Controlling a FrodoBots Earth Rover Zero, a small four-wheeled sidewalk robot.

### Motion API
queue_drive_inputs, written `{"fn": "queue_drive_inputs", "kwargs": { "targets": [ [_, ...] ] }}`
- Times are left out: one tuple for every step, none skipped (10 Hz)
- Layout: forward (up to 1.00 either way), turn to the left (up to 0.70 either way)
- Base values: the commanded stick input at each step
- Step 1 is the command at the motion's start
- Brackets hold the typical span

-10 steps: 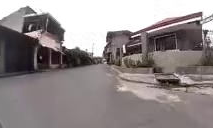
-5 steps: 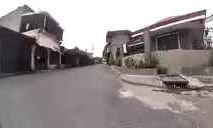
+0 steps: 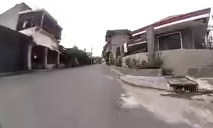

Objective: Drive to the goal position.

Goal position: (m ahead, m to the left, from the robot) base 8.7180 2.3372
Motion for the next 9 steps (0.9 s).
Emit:
{"fn": "queue_drive_inputs", "kwargs": {
  "targets": [
    [0.7,0.01],
    [0.7,0.01],
    [0.7,0.01],
    [0.7,0.01],
    [0.7,0.01],
    [0.65,0.01],
    [0.53,0.01],
    [0.41,0.01],
    [0.3,0.01]
  ]
}}
